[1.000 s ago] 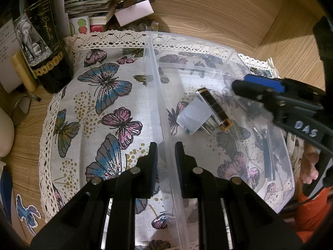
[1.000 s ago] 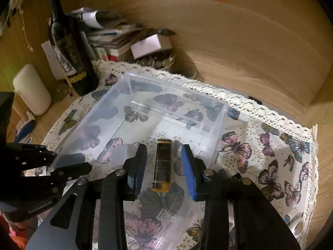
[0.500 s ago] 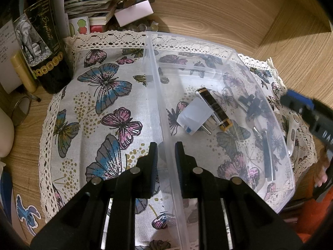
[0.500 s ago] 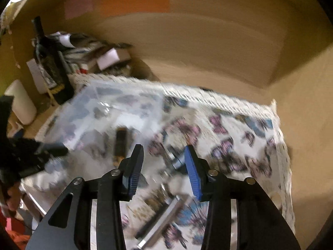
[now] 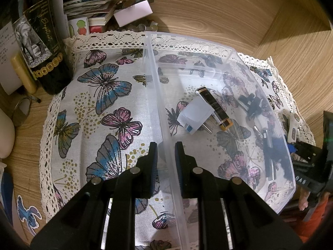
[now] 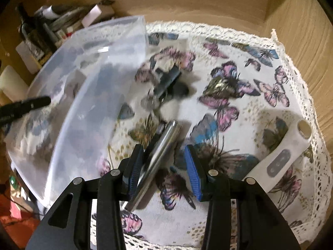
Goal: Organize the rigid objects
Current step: 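Grasp the silver metal cylinder with the right tool, then carry the silver cylinder into the clear box and open the right tool, then grasp the small black clip with the right tool and lift it, then lower the black clip into the clear box and open the right tool, then withdraw the right tool and grasp the white handheld device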
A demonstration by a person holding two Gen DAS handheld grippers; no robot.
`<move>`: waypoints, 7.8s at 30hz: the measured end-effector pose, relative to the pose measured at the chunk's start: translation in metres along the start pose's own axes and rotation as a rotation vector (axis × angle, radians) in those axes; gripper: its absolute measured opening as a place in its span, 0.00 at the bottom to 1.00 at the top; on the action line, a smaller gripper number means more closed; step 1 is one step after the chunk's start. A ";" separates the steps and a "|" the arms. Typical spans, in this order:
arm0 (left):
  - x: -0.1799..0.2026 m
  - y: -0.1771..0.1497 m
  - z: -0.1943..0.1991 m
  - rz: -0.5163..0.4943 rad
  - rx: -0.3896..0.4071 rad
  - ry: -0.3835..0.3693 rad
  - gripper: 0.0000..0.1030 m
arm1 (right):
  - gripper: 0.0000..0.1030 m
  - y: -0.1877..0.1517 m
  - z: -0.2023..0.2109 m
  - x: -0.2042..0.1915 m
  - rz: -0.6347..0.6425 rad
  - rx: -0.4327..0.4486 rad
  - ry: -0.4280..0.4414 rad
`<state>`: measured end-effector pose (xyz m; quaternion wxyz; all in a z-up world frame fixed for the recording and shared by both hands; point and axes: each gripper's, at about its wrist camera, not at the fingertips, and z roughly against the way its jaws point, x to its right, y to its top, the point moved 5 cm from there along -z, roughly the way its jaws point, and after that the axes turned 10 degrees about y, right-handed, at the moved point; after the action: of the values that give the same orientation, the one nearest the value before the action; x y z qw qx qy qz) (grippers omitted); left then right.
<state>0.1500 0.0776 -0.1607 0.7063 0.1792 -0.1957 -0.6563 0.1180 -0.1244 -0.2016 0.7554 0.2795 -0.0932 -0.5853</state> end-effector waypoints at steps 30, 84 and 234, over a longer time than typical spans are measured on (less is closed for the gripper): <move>0.000 -0.001 0.000 -0.001 0.002 0.001 0.16 | 0.14 0.062 0.068 -0.010 0.060 0.293 -0.033; -0.002 -0.002 0.000 0.000 0.009 -0.009 0.16 | 0.25 0.112 0.019 -0.087 0.271 0.165 0.074; -0.001 -0.003 0.000 0.004 0.013 -0.018 0.16 | 0.54 0.047 0.106 0.090 -0.186 0.336 -0.271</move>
<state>0.1472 0.0788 -0.1626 0.7046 0.1777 -0.2066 -0.6552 0.1343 -0.2342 -0.1061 0.6217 0.3274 -0.2637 -0.6608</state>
